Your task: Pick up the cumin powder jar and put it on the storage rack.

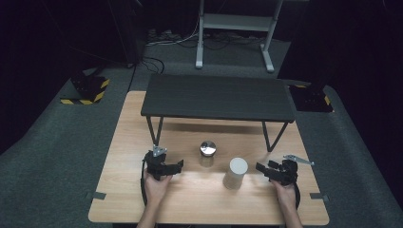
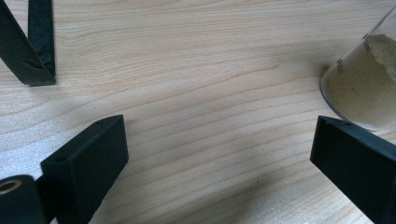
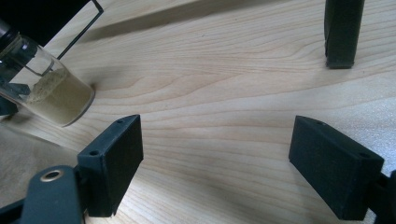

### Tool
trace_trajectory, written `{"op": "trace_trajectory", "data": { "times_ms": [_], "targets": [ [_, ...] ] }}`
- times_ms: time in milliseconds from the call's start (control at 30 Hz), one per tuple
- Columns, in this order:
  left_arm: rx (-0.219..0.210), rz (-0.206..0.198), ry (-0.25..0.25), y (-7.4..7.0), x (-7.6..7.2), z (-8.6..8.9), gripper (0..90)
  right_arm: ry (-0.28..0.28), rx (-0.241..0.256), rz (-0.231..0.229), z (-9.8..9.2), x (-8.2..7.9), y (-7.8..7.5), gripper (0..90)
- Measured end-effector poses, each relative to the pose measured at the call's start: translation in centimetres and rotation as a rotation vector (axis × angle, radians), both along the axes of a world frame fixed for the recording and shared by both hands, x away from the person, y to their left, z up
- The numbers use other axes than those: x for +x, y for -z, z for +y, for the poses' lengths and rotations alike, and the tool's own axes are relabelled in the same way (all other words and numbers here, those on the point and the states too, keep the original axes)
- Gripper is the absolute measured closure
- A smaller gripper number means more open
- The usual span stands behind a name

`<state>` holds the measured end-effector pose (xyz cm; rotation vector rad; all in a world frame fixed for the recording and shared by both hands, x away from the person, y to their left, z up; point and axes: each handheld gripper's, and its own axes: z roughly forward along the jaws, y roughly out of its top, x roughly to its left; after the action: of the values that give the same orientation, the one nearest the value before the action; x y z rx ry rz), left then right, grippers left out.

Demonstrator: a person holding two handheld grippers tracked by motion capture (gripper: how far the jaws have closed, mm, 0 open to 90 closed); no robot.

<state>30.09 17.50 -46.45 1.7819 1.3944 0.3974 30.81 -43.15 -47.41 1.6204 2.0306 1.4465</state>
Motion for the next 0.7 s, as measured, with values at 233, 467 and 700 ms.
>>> {"op": "trace_trajectory", "data": {
  "times_ms": [233,467,700],
  "targets": [
    [-0.007,0.002,0.006,0.02,0.08,0.15,2.8,-0.001,-0.002,-0.001,0.03,0.01,-0.02,16.9],
    [-0.015,0.003,0.021,0.07,0.20,0.38,1.4,-0.001,0.000,0.000,0.03,0.01,-0.03,16.8],
    [0.009,-0.021,0.072,0.05,0.20,0.06,0.8,-0.003,0.000,0.000,0.01,0.03,-0.02,16.8]
  ]
}}
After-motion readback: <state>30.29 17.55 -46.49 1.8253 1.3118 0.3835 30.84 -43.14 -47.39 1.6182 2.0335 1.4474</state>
